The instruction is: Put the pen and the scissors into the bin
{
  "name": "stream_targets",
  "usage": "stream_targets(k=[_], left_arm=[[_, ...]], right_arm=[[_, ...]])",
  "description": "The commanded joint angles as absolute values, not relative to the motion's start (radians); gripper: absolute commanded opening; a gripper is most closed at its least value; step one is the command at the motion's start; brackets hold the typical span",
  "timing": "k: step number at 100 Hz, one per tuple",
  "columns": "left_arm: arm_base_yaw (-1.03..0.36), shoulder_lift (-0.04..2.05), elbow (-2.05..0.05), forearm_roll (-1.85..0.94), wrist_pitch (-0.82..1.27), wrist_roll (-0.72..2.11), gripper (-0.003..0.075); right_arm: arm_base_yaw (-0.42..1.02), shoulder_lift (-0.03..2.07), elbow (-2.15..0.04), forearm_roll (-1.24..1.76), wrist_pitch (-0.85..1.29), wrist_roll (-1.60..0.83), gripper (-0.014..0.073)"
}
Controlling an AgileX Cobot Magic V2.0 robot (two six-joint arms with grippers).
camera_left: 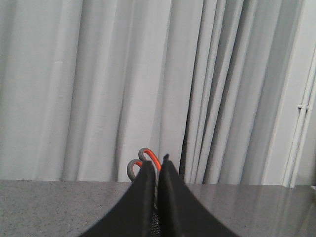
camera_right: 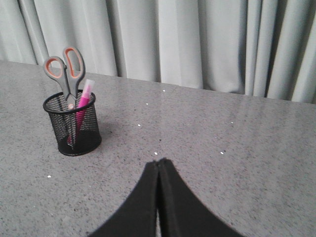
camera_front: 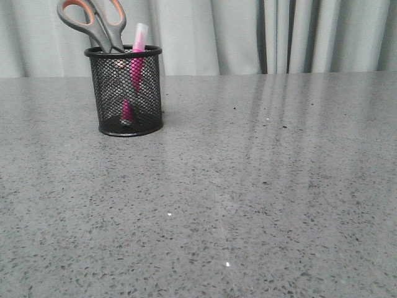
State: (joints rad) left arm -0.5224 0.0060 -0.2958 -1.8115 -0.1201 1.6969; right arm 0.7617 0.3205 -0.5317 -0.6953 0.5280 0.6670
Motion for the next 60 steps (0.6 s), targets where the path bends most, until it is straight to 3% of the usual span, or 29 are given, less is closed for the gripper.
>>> stream_targets(k=[1,60], left_arm=[[-0.533,0.019,-0.320,-1.848,-0.085,1.688,-0.0019],[-0.533,0.019,-0.320,-1.848,-0.085,1.688,-0.0019]], right_arm=[[0.763,0.283,-0.551,-0.715,0.502,0.644,-0.0061],[0.763,0.246,-0.547,-0.715,0.544,0.644,-0.0061]])
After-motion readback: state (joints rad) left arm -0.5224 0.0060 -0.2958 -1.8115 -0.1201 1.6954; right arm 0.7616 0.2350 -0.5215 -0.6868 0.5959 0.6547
